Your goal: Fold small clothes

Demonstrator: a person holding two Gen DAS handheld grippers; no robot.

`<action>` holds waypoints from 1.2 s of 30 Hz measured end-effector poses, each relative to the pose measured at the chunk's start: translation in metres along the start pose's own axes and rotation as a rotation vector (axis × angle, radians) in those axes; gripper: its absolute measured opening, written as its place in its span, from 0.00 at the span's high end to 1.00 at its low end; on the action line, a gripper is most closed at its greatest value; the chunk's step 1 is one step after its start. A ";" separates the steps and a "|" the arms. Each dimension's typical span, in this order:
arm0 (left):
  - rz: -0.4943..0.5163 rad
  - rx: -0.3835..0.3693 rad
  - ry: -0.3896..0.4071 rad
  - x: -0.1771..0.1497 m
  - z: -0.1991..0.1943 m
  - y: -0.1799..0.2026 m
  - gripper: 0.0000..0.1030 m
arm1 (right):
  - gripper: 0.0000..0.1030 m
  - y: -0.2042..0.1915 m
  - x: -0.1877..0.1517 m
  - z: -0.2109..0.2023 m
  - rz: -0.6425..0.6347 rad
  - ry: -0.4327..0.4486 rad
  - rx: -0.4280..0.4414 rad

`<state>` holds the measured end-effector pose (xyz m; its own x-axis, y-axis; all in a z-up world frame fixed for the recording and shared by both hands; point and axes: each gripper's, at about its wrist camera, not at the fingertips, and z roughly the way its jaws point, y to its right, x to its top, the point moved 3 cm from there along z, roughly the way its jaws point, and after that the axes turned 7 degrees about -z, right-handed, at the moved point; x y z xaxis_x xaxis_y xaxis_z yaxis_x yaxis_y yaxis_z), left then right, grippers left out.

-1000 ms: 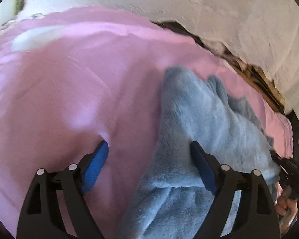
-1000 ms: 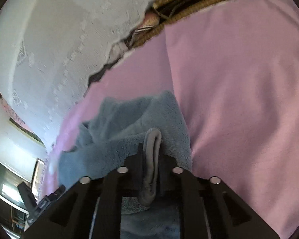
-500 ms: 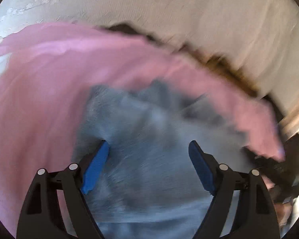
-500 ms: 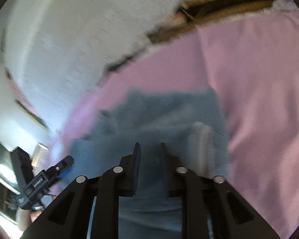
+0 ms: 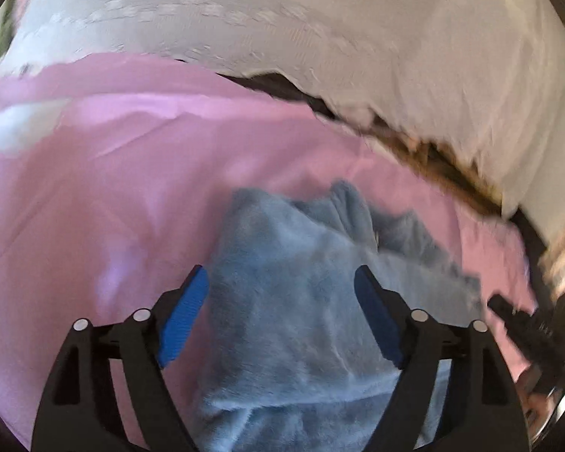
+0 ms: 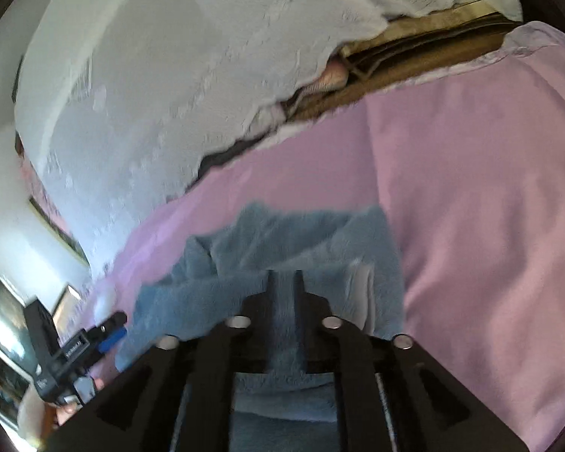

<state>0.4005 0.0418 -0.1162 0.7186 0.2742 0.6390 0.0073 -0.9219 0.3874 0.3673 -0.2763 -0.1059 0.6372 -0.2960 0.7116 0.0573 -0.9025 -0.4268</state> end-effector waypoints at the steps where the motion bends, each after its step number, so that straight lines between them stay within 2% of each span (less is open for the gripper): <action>1: 0.029 0.045 -0.039 -0.003 0.013 0.003 0.21 | 0.65 0.003 -0.005 0.006 0.001 -0.037 -0.025; 2: 0.040 0.076 -0.077 -0.007 0.021 0.002 0.19 | 0.65 0.006 -0.010 0.015 0.003 -0.079 -0.040; 3: 0.036 0.093 -0.129 -0.011 0.032 -0.001 0.16 | 0.65 0.008 -0.010 0.018 0.003 -0.085 -0.037; 4: 0.014 0.074 -0.153 -0.010 0.038 -0.005 0.16 | 0.65 0.009 -0.009 0.016 0.004 -0.078 -0.031; 6: -0.014 0.043 -0.148 -0.008 0.035 -0.011 0.15 | 0.65 0.009 -0.011 0.013 0.003 -0.070 -0.026; 9: -0.013 0.051 -0.115 -0.008 0.027 -0.012 0.15 | 0.65 0.006 -0.014 0.010 -0.004 -0.044 -0.021; 13: -0.021 0.039 -0.032 -0.014 -0.008 -0.017 0.15 | 0.63 0.005 -0.017 -0.018 -0.017 0.088 -0.038; 16: -0.032 0.010 -0.028 -0.023 -0.024 -0.018 0.15 | 0.59 -0.002 -0.020 -0.039 -0.053 0.167 -0.043; 21: -0.036 -0.049 -0.119 -0.048 -0.034 -0.017 0.15 | 0.55 0.008 -0.029 -0.040 -0.003 0.107 -0.025; 28: -0.007 -0.079 -0.150 -0.078 -0.061 -0.016 0.14 | 0.55 0.027 -0.052 -0.058 0.114 0.083 0.022; 32: 0.020 -0.054 -0.152 -0.092 -0.074 -0.017 0.14 | 0.42 0.016 -0.072 -0.064 0.086 0.011 0.024; 36: 0.028 -0.062 -0.176 -0.114 -0.089 -0.021 0.10 | 0.35 0.011 -0.095 -0.074 0.059 -0.069 0.020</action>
<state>0.2564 0.0544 -0.1386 0.8286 0.1911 0.5263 -0.0537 -0.9085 0.4144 0.2507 -0.2814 -0.1368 0.6911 -0.3254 0.6454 0.0333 -0.8777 -0.4781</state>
